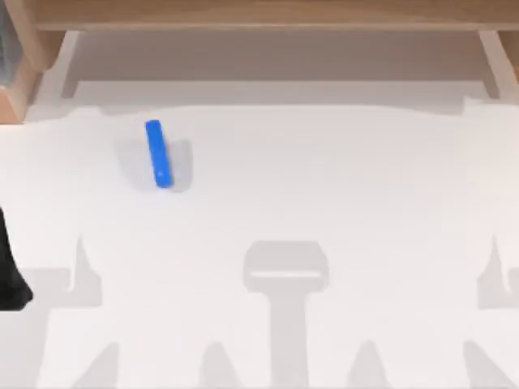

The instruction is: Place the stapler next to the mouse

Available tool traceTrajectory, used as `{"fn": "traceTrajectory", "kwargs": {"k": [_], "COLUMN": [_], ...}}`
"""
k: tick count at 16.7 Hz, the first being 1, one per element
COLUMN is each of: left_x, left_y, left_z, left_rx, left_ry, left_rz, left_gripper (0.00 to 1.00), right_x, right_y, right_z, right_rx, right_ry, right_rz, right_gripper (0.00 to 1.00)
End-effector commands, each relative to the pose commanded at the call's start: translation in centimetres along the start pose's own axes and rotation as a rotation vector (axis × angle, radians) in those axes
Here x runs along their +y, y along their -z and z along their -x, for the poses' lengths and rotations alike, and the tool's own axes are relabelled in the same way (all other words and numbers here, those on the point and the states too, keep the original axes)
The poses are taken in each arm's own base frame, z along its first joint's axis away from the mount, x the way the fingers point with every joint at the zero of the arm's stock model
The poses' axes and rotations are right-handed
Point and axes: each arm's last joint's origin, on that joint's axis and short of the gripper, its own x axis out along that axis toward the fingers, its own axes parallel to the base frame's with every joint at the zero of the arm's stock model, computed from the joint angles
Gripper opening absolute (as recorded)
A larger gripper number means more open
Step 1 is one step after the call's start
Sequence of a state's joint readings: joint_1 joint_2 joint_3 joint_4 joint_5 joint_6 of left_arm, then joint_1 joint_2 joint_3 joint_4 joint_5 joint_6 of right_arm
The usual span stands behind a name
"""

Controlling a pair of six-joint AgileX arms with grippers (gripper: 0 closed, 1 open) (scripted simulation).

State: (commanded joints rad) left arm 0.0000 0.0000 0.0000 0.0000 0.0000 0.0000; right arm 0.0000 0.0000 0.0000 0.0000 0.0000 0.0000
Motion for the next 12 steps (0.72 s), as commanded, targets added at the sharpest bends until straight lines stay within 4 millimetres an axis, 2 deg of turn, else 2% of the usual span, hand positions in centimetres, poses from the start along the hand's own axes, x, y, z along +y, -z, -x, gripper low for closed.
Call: {"fn": "traceTrajectory", "kwargs": {"k": [3,6,9,12], "left_x": [0.0,-0.2,-0.5,-1.0], "left_y": [-0.2,-2.0,-5.6,-10.2], "left_z": [0.0,-0.1,-0.8,-3.3], "left_rx": [0.006,0.061,0.169,0.334], "left_ry": [0.002,0.019,0.042,0.058], "left_rz": [0.003,0.027,0.071,0.122], "left_gripper": [1.00,1.00,1.00,1.00], "right_x": [0.0,0.0,0.0,0.0], "right_y": [0.0,0.0,0.0,0.0], "right_z": [0.0,0.0,0.0,0.0], "right_rx": [0.000,0.000,0.000,0.000], "right_ry": [0.000,0.000,0.000,0.000], "right_rz": [0.000,0.000,0.000,0.000], "right_gripper": [1.00,1.00,1.00,1.00]}}
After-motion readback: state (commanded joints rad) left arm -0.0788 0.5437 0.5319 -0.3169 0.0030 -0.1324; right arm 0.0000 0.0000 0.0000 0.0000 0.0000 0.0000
